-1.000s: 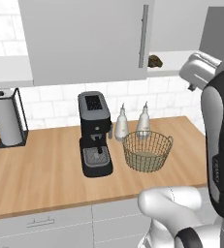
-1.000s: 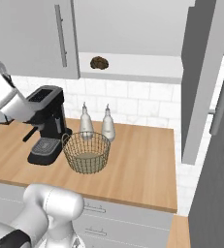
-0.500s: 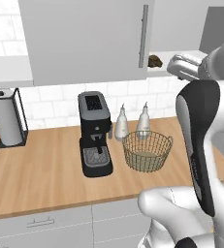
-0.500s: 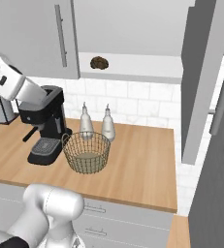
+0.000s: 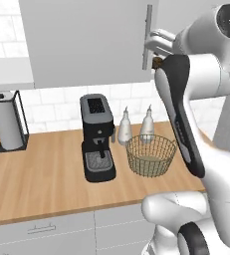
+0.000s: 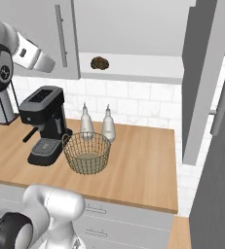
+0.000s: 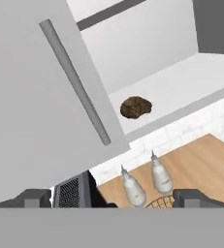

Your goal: Open the cabinet, pick up the bread from the cabinet and place it in the basket. Then move the basket to the dining counter.

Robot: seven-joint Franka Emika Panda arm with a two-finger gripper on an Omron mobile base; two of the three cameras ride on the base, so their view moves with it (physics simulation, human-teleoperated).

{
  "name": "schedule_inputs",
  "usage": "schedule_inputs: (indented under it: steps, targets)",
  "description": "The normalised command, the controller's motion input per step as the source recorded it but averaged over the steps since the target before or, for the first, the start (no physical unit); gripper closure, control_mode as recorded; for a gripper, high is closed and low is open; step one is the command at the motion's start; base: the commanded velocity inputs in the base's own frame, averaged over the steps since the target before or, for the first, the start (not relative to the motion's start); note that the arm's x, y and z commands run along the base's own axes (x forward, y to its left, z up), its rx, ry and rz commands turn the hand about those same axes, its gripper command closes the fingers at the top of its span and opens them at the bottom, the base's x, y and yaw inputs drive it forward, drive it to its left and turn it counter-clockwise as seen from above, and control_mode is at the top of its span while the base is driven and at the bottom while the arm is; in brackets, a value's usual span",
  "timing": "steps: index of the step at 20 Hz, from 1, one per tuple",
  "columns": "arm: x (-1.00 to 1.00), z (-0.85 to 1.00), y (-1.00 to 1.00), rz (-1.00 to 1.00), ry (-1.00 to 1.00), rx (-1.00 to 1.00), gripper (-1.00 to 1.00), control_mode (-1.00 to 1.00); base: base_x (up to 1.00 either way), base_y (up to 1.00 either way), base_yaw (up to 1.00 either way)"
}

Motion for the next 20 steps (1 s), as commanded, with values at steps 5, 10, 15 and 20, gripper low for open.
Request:
schedule_inputs:
  steps: [5, 10, 15, 20]
  targets:
    - [0.66, -0.21, 0.00, 0.20, 0.00, 0.00, -1.00, -1.00, 0.00, 0.00, 0.00]
    - [0.91, -0.06, 0.02, 0.10, 0.00, 0.00, -1.00, -1.00, 0.00, 0.00, 0.00]
    - [0.95, 0.00, 0.02, 0.00, 0.00, 0.00, -1.00, -1.00, 0.00, 0.00, 0.00]
    - [0.66, 0.00, 0.00, -0.04, 0.00, 0.00, -1.00, -1.00, 0.00, 0.00, 0.00]
